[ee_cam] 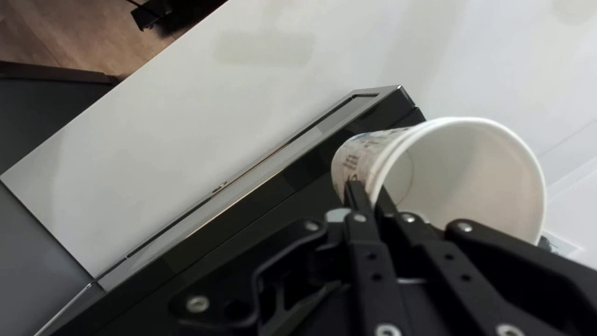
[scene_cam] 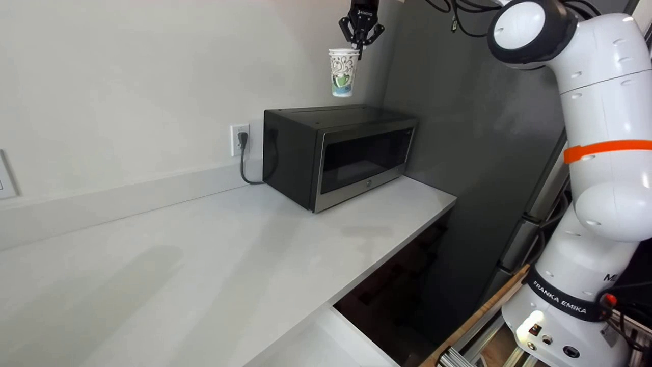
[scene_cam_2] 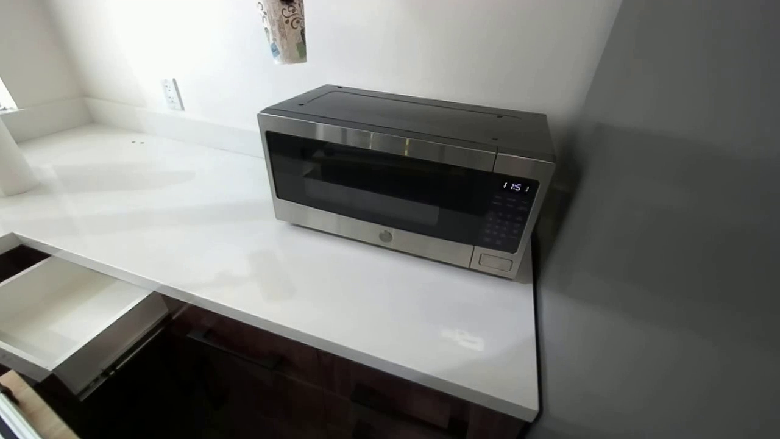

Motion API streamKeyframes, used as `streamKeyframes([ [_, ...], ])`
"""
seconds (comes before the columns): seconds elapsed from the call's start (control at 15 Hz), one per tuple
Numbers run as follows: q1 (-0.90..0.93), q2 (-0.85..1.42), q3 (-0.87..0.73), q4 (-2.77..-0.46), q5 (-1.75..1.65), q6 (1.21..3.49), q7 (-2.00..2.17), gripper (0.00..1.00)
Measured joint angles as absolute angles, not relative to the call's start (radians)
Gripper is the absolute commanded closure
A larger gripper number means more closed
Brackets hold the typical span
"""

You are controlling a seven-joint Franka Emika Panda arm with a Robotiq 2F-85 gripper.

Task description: Put the paper cup on the microwave

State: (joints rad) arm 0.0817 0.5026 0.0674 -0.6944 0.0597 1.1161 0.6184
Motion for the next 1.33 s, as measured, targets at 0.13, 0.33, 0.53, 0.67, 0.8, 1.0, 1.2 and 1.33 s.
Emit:
streamKeyframes([
  [0.13, 0.065, 0.532, 0.045, -0.648, 0.086, 1.114, 0.639, 0.95],
  [0.33, 0.061, 0.546, 0.043, -0.619, 0.094, 1.113, 0.649, 0.99],
  [0.53, 0.058, 0.557, 0.048, -0.619, 0.108, 1.114, 0.649, 0.99],
  [0.67, 0.051, 0.588, 0.052, -0.618, 0.129, 1.124, 0.649, 0.99],
  [0.8, 0.046, 0.629, 0.059, -0.614, 0.148, 1.134, 0.648, 0.99],
  [1.0, 0.037, 0.685, 0.065, -0.602, 0.175, 1.134, 0.651, 0.99],
  [1.2, 0.017, 0.717, 0.073, -0.587, 0.218, 1.134, 0.686, 0.99],
  [1.33, 0.004, 0.726, 0.076, -0.574, 0.241, 1.134, 0.725, 0.99],
])
